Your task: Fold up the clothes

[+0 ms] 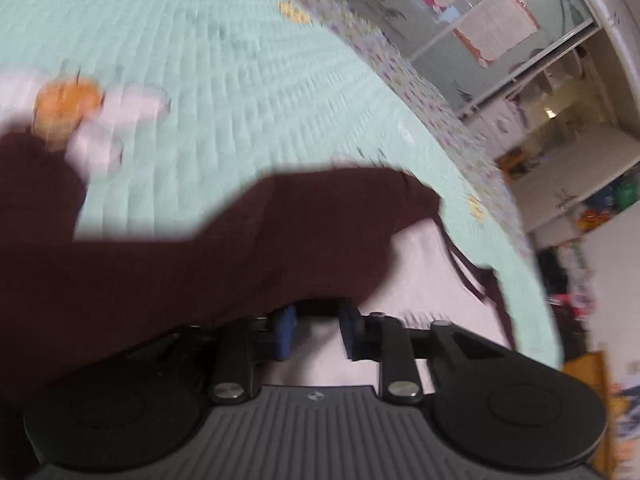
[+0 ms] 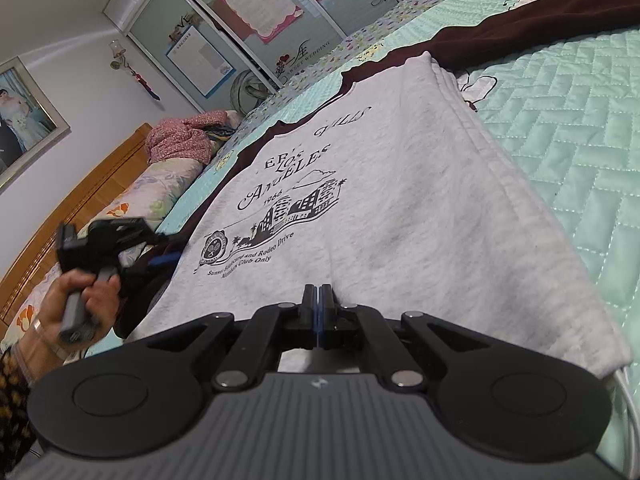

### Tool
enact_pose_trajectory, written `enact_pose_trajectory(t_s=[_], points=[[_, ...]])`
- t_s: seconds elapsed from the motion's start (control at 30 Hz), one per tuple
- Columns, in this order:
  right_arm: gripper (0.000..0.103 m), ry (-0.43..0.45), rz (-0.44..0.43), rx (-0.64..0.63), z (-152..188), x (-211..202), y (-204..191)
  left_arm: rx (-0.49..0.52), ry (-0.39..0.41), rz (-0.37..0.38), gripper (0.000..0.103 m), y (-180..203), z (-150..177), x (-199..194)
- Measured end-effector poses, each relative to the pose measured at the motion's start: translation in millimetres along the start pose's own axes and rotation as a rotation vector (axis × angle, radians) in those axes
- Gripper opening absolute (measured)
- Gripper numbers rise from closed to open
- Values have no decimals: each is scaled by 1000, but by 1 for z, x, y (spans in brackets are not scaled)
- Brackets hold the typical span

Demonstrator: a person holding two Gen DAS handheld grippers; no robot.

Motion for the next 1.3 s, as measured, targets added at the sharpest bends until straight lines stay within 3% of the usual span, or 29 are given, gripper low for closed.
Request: enact_pose_trajectory(t_s=[0.03, 0.17, 0.3, 0.37, 0.43, 0.53, 0.6, 0.67, 0.73, 0.87, 0.97, 1.03, 1.1, 1.2, 1.3], points=[[0, 1, 0, -1, 0, 0, 0, 11, 35, -35, 2, 1, -11, 5], [0, 4, -1, -4, 1, 0, -1, 86, 141, -238, 0, -1, -59, 35], [0, 7, -4, -4, 1, -1, 0, 43, 139, -327, 0, -25, -104, 53], [0, 9, -8, 0, 1, 0, 0, -42, 136, -234, 0, -30, -109, 39], [0, 10, -11, 2, 1, 0, 1, 22, 127, -102, 0, -13, -99, 21], [0, 11, -12, 3, 1, 0, 1, 98, 20, 115, 5, 6, -57, -5], [0, 11, -12, 3, 2, 0, 0, 82, -22, 151, 7, 6, -28, -22], [0, 10, -12, 3, 2, 0, 0, 38, -64, 186, 23, 2, -3, -36], [0, 10, -11, 2, 1, 0, 0, 11, -100, 219, 24, -1, 16, -41], [0, 10, -13, 2, 1, 0, 0, 15, -29, 157, 25, -6, 31, -50], [0, 10, -13, 2, 1, 0, 0, -44, -11, 32, 24, -22, 23, -34], [0, 10, -13, 3, 1, 0, 0, -121, -27, -19, 10, -36, 17, -20], [0, 11, -14, 3, 2, 0, 0, -132, 4, -33, 9, -38, 8, -11], [0, 12, -14, 4, 2, 0, 0, -94, 94, -77, 8, -31, -16, 5], [0, 12, -15, 4, 2, 0, 0, -32, 248, -209, 1, -26, -60, 24]])
Point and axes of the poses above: each gripper's, at about its wrist camera, not at the fingertips, and x roughly the way its jaws point, y to its right, z to its underside, the point moved 3 cm from there along x, roughly the way its jaws point, and after that the axes turned 13 degrees about -z, right-handed, at the moved point
